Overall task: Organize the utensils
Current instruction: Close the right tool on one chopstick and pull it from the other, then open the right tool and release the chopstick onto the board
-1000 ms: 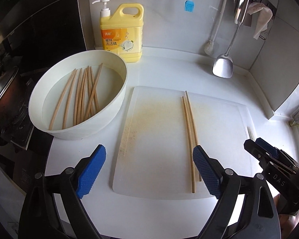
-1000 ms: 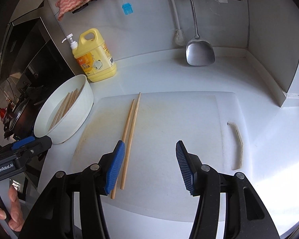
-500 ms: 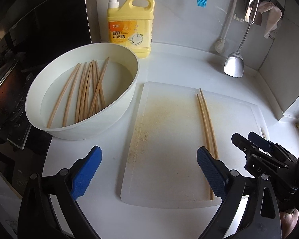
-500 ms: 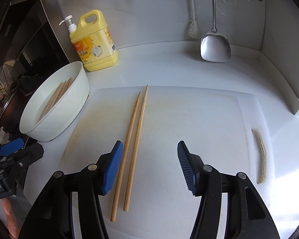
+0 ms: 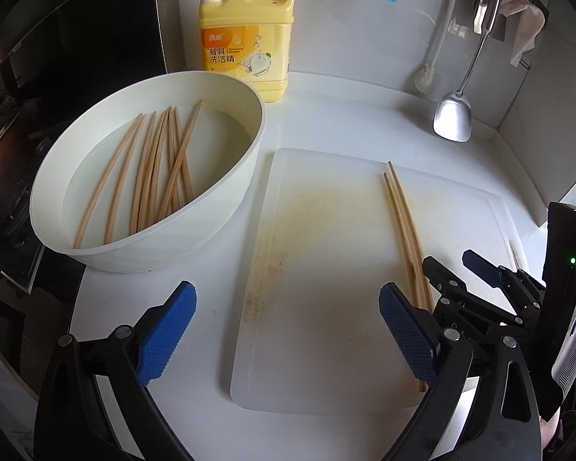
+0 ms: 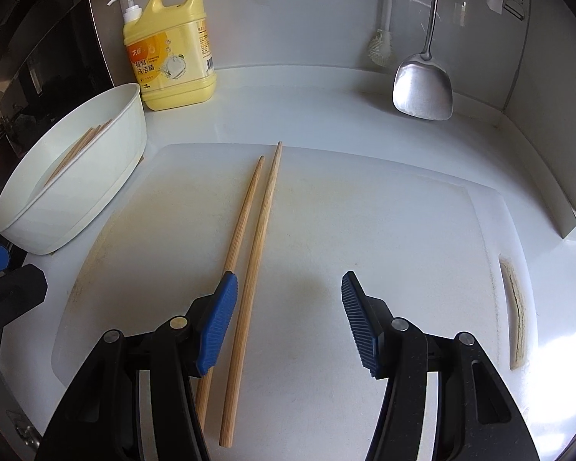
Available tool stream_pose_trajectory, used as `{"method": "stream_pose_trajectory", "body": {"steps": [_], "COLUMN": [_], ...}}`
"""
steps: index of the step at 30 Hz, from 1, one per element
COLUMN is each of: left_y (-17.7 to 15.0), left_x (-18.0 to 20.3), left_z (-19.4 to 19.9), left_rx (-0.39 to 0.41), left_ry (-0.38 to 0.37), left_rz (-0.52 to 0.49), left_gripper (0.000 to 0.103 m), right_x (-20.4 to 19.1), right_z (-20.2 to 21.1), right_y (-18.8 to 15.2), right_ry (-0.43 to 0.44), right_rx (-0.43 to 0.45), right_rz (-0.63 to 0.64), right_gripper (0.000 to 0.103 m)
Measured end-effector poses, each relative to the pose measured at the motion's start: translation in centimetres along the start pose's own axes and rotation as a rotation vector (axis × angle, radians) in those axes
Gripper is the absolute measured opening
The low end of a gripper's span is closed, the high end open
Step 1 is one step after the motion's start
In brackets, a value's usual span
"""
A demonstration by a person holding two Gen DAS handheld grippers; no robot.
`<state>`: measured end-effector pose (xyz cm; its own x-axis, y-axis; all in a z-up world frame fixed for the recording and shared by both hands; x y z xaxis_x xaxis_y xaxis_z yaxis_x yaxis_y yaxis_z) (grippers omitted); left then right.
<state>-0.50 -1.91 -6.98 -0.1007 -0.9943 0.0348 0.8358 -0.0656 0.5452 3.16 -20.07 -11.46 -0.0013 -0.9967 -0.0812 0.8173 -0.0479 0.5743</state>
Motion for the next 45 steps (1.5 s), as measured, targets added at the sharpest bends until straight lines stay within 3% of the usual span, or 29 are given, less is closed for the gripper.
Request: {"method": "stream_pose_trajectory", "body": {"steps": [9, 17, 19, 31, 45], "left_y": [-0.1, -0.1, 0.0, 1.2, 1.0], "left_x": [-0.1, 0.6, 1.0, 5.5, 8.3], "left_z": [-0.4, -0.9, -1.0, -3.5, -7.0], "left_rx": [-0.005, -0.011, -0.007, 0.012, -0.021], "left_ry": [-0.008, -0.015, -0.021, -0.088, -0.053], "left_rz": [0.0, -0.009, -0.01, -0.03, -0.047], "left_gripper": [0.094, 0.094, 0.094, 0.094, 0.094], "right_x": [-1.0, -1.4, -0.9, 4.9, 9.6], "right_z": [-0.8, -0.6, -0.5, 0.6, 1.6], "right_y": [-0.4, -0.5, -0.4, -0.7, -1.6], "right_ry": [-0.024, 0.007, 0.014, 0.006, -0.028], "right_rx": [0.003, 0.024, 0.024, 0.02, 0.024], "right_rz": [0.05, 0.087, 0.075, -0.024, -0.076], "right_gripper": [0.054, 0.013, 0.007, 0.006, 0.006]}}
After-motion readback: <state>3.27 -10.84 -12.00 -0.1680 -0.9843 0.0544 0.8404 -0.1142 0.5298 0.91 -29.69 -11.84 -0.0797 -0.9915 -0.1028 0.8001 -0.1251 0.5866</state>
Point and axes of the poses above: each gripper's, at about its wrist camera, not at the fingertips, and z roughly against the way its jaws point, x to its right, y to its top, the point moved 3 cm from there along -z, roughly the way its jaws point, and after that the axes turned 5 degrees about -z, right-handed, at the moved point
